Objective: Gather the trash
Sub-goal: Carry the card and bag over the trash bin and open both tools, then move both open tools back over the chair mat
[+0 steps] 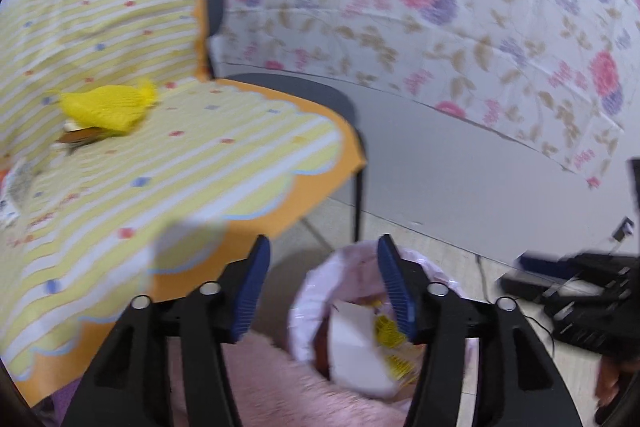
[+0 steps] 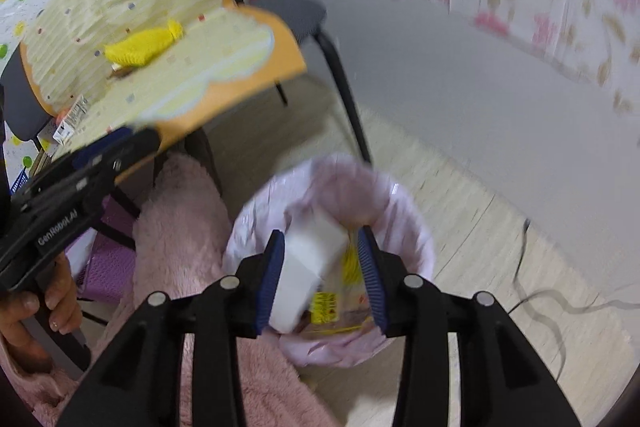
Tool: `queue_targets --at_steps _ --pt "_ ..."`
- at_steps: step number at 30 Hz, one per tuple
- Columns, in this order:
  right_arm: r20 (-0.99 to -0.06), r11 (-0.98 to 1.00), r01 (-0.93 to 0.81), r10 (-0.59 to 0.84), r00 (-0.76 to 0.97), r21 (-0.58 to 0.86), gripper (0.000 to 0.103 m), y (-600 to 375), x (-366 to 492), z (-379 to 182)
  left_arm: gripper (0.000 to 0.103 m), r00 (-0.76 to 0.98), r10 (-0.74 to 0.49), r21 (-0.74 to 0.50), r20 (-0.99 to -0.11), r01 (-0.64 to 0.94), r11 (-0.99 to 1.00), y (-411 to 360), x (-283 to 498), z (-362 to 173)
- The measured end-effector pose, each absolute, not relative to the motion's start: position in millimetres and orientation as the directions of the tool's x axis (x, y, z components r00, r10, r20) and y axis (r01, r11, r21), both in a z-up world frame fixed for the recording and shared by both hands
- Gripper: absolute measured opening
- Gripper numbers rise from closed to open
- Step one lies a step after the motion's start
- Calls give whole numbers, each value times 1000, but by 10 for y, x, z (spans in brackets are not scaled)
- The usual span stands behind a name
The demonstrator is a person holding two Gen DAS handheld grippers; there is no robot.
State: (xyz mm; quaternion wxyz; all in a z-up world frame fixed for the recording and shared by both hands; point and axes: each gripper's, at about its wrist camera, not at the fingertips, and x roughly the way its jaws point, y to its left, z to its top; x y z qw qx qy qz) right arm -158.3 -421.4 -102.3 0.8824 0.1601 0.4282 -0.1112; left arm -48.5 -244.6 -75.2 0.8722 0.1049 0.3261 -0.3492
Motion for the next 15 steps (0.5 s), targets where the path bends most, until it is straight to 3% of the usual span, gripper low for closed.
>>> queue_targets --at_steps 6,11,15 --pt "-691 956 282 -148 707 84 40 -4046 -1590 -495 60 607 -480 -57 -634 583 811 -1951 -366 -546" --pt "-642 976 212 -136 754 42 41 -3831 -1521 -273 61 641 -423 -54 -640 512 857 -1564 -349 -461" --pt "-625 989 146 -92 775 36 51 -3616 -1396 -210 67 664 -391 -61 -637 462 885 -1317 -365 -423"
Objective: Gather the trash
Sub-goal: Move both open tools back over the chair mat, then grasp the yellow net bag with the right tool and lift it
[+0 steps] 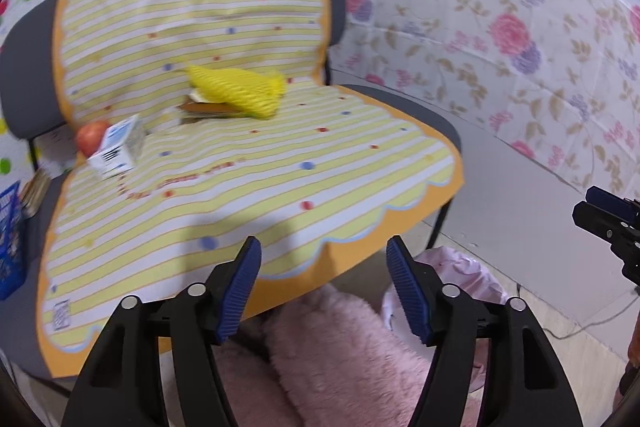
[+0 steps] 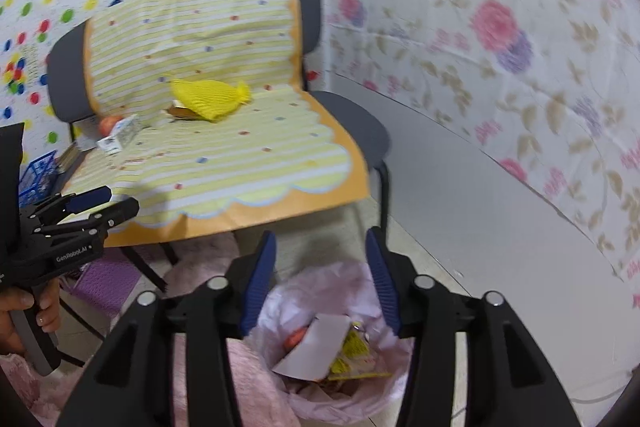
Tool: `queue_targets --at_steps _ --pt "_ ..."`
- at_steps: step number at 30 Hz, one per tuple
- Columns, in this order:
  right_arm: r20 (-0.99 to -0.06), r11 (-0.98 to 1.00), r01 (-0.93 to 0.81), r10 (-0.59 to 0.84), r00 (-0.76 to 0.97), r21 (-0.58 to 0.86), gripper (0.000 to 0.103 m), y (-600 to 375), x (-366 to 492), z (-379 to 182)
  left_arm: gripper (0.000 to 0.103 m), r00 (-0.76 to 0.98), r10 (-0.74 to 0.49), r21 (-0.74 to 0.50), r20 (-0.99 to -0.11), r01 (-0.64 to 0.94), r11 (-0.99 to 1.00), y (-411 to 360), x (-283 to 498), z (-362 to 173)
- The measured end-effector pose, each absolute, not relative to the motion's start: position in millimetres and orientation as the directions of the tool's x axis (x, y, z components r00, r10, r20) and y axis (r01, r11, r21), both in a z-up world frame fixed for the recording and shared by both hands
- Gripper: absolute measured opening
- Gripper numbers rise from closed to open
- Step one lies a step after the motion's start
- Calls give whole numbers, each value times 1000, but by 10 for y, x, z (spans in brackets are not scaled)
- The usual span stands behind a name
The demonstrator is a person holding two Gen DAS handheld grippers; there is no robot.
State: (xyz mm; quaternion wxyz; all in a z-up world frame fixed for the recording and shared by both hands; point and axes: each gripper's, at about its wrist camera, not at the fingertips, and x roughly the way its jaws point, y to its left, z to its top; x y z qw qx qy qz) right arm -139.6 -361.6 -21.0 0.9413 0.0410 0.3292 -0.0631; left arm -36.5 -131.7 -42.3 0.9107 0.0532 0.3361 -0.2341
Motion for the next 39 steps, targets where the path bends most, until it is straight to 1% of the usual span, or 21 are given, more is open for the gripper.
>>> queue_targets --at_steps 1,2,3,4,5,6,8,9,11,14,16,17,20,30,31,34,37,39 --pt "-622 991 133 -83 779 34 54 -3565 -1361 -189 67 672 -380 -60 -636 447 892 -1246 -363 -413" --pt "-617 993 117 -74 783 29 59 -3513 -1331 -178 67 679 -367 -57 -636 433 899 -1186 -357 -406" --pt "-614 995 94 -60 787 24 62 -3457 -1274 -168 68 687 -354 -53 -634 418 907 -1120 -349 -399" --pt "-612 997 75 -45 790 24 62 -3403 -1218 -157 68 693 -344 -50 -634 406 912 -1076 -343 -396" --pt "-610 998 62 -35 791 24 65 -3364 -1192 -145 69 701 -327 -47 -634 387 921 -1004 -321 -391" --pt "-609 999 43 -19 793 25 75 -3321 -1120 -132 69 705 -315 -46 -635 373 927 -957 -301 -384" --pt "-604 1000 19 -5 797 16 82 -3240 -1013 -106 71 723 -275 -38 -634 326 945 -791 -225 -370" --pt "-598 1000 5 -4 802 0 85 -3193 -939 -90 73 731 -251 -31 -634 301 953 -717 -179 -362" --pt "-597 1000 -14 -3 802 -23 85 -3121 -827 -78 74 739 -220 -28 -637 263 964 -594 -107 -350" --pt "-603 999 -46 20 797 -28 88 -3051 -630 -85 82 754 -171 -18 -634 207 978 -421 5 -317" --pt "-610 997 -79 52 791 -17 88 -3012 -493 -102 83 762 -142 -13 -632 172 985 -307 102 -282" --pt "-615 996 -92 64 786 -14 88 -2984 -432 -113 85 764 -129 -11 -632 158 987 -267 139 -270" --pt "-617 991 -133 95 781 -16 88 -2888 -221 -135 86 769 -97 -8 -631 118 993 -143 270 -243" --pt "-638 973 -214 107 763 -92 88 -2500 755 -239 87 768 -25 8 -640 39 999 148 839 -257" --pt "-635 971 -221 111 765 -96 87 -2470 832 -242 87 766 -23 8 -643 37 999 161 903 -265" --pt "-624 962 -245 119 772 -119 80 -2318 1155 -263 87 759 -27 2 -650 37 999 183 1092 -304" --pt "-619 958 -262 137 774 -115 77 -2215 1447 -301 87 751 -28 -6 -660 31 999 176 1288 -346" --pt "-621 953 -281 154 768 -111 70 -2143 1666 -337 87 745 -30 -12 -667 30 999 171 1412 -363"
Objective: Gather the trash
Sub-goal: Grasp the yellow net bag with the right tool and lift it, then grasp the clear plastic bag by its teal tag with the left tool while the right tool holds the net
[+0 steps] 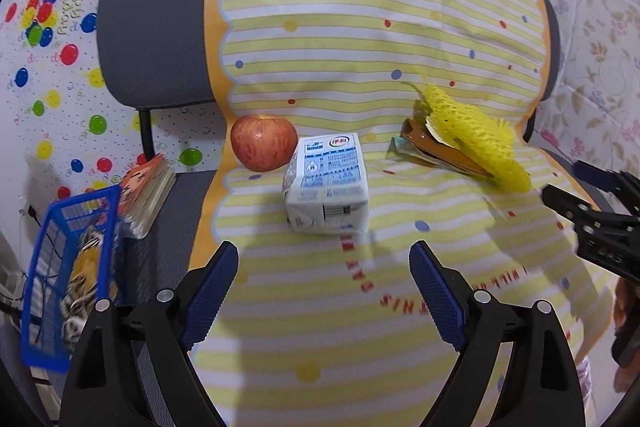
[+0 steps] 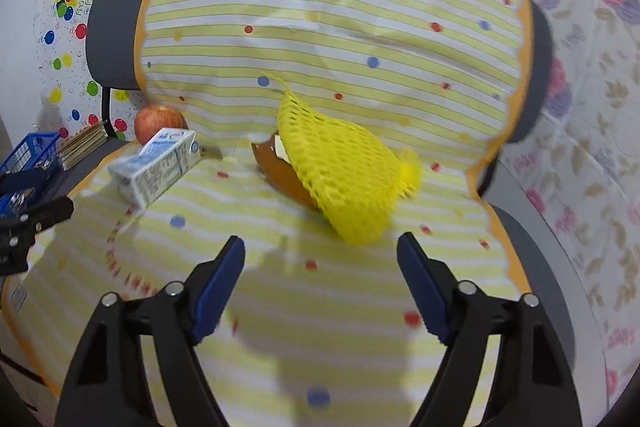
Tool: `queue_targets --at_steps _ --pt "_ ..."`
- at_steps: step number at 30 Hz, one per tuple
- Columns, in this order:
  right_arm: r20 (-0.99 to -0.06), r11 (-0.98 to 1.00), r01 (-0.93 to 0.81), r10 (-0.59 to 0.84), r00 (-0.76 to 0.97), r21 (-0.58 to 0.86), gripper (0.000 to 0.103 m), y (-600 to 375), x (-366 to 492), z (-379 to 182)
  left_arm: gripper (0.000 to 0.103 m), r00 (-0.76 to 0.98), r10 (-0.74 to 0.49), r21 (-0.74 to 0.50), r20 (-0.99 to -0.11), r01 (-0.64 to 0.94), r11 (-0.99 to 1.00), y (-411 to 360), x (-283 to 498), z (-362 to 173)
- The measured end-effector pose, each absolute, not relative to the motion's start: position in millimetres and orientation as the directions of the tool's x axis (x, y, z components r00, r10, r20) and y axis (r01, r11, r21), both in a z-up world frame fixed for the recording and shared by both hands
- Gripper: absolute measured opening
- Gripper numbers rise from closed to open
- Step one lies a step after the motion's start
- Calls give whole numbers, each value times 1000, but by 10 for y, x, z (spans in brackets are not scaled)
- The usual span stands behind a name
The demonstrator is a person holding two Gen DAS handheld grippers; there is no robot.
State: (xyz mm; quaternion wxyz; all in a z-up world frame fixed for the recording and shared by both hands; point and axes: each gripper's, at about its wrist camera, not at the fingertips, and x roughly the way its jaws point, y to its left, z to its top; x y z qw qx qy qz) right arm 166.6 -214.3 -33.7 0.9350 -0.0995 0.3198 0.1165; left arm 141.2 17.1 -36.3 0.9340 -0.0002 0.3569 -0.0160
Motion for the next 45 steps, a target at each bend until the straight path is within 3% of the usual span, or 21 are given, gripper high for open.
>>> queue_targets --at_steps 3,12,13,15,17,30,38,42,45 --pt "-640 949 -287 142 755 -128 62 -2057 1993 -409 87 737 -35 -17 -675 32 999 154 1571 -377" --pt "-677 919 -306 61 734 -249 60 -1767 2665 -624 87 725 -51 -19 -687 51 998 10 1721 -435" --pt "-674 914 -303 45 737 -270 56 -1751 2695 -644 87 723 -54 -19 -689 56 998 -11 1725 -440" --pt "-662 909 -286 15 749 -303 23 -1753 2702 -653 87 719 -60 -17 -692 67 998 -50 1721 -444" --pt "-636 928 -250 19 771 -275 16 -1877 2610 -553 87 720 -68 -12 -691 83 997 -110 1690 -429" --pt "-511 979 -139 196 837 148 14 -3202 1372 248 87 730 -116 -3 -673 154 988 -584 1577 -289" --pt "-520 884 -174 404 753 434 14 -3579 859 145 87 724 -135 17 -676 199 980 -825 1380 -313" --pt "-540 898 -110 350 765 426 14 -3676 672 48 87 718 -169 27 -675 253 967 -1008 1263 -338" --pt "-573 953 1 181 800 302 14 -3735 648 0 87 712 -193 25 -675 284 959 -1173 1217 -339"
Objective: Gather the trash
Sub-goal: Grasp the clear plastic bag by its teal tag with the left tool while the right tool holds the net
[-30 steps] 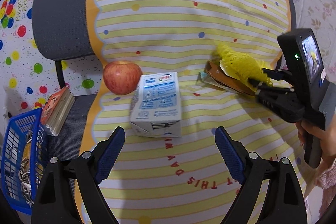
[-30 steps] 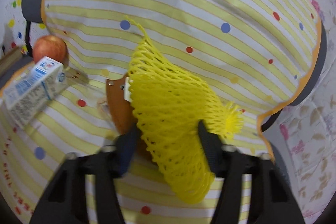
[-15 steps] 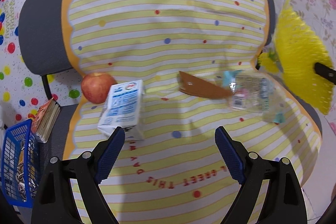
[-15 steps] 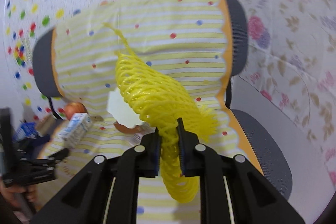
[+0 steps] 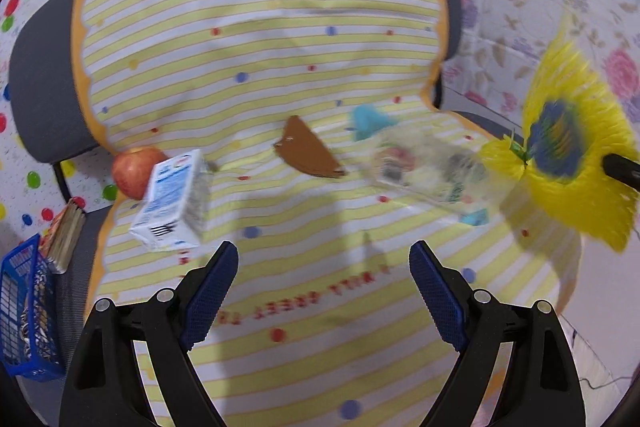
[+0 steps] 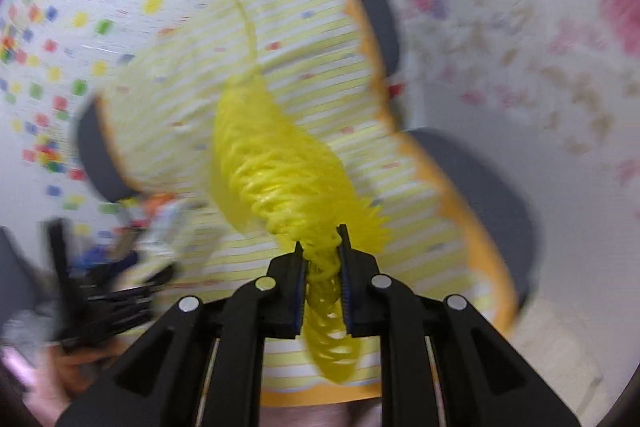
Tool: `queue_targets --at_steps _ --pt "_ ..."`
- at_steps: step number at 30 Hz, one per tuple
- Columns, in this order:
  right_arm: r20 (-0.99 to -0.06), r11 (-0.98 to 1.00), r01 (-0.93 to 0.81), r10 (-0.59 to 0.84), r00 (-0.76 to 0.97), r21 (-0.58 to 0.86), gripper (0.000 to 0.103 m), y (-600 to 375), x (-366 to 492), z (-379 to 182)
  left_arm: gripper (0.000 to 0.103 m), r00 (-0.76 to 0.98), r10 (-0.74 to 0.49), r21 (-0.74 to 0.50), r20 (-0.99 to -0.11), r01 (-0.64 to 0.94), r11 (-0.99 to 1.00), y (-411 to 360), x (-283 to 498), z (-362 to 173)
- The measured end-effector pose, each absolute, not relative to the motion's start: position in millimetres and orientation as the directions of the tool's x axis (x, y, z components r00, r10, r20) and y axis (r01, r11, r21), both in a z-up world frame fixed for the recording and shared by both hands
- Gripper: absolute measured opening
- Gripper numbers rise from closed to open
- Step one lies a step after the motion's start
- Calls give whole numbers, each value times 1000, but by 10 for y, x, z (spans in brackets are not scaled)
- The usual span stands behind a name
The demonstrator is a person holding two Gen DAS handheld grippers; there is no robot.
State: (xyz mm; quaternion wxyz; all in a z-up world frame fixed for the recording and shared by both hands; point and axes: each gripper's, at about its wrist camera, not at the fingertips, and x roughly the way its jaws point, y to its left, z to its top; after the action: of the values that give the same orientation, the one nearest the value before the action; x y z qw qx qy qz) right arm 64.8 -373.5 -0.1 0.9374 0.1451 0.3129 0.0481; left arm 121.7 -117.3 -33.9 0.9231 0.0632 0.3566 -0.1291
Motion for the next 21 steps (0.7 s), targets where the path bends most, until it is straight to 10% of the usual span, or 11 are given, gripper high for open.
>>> queue_targets --at_steps 21 --pt "-558 962 40 122 821 270 14 -3885 421 -235 87 610 -248 -150 -752 208 966 -1600 1525 -795"
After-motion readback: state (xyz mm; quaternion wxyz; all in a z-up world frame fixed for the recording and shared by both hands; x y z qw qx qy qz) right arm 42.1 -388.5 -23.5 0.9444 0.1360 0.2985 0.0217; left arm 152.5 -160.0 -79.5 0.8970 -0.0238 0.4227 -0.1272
